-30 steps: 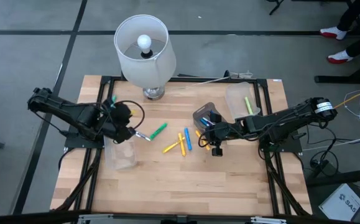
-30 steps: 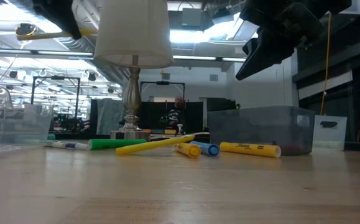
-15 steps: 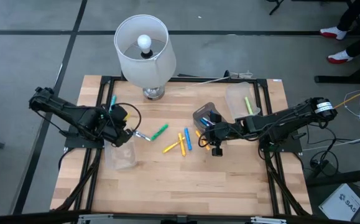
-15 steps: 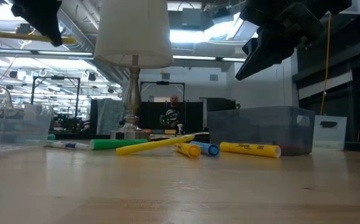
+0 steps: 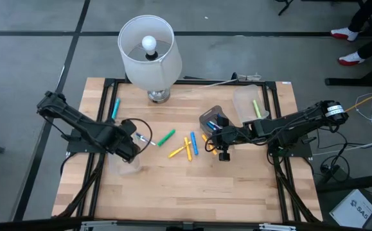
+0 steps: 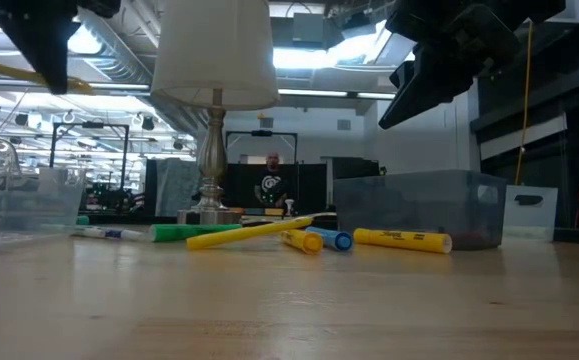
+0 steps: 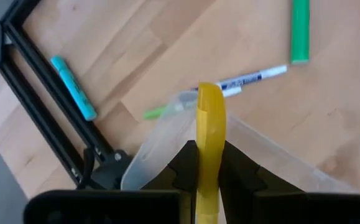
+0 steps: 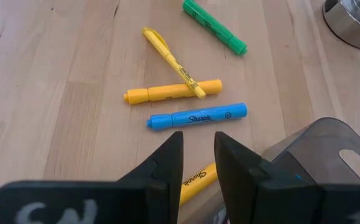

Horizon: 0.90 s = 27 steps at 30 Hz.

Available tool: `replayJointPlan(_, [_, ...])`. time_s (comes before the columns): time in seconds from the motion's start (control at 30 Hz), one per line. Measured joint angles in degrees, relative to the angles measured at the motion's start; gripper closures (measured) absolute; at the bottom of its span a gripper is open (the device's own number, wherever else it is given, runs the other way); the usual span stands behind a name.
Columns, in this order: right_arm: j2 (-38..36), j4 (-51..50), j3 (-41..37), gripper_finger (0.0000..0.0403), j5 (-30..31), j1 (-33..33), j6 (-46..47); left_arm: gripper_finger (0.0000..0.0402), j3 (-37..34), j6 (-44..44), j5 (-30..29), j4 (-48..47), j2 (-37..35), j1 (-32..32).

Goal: Pick & Place Markers
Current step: Put the yellow pen into the left transparent bin

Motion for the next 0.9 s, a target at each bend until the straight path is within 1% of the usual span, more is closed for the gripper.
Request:
replayJointPlan(0.1, [0.0,-0.01,0.0,0.0312,0.0,0.0,-0.02,0.0368,0.01,2.94,0.32,-0.09,1.98,-0.68])
replayJointPlan(0.3, [0.0,-0.02,0.0,0.0312,0.0,0.0,0.0,0.0368,0.01,14.88,0.26,-0.67,4.92,-0.93])
replayJointPlan(0.4, [0.0,-0.02,0.0,0.0312,0.0,0.0,0.0,0.0368,0.01,21.49,0.45,-1.23,5.65,-0.87])
replayJointPlan(0.53, [0.0,-0.02,0.0,0.0312,0.0,0.0,0.0,0.0368,0.01,26.69,0.91,-1.25,5.67,-0.39])
replayJointPlan(0.6, [0.0,-0.02,0.0,0.0312,0.0,0.0,0.0,0.0367,0.01,32.38,1.12,-1.43,5.67,-0.28])
replayJointPlan(0.77, [0.0,-0.02,0.0,0.0312,0.0,0.0,0.0,0.0368,0.01,52.91,1.35,0.15,5.67,-0.82])
replayJointPlan(0.9, [0.0,-0.02,0.0,0.0312,0.0,0.0,0.0,0.0367,0.01,62.86,1.79,1.7,5.7,0.18])
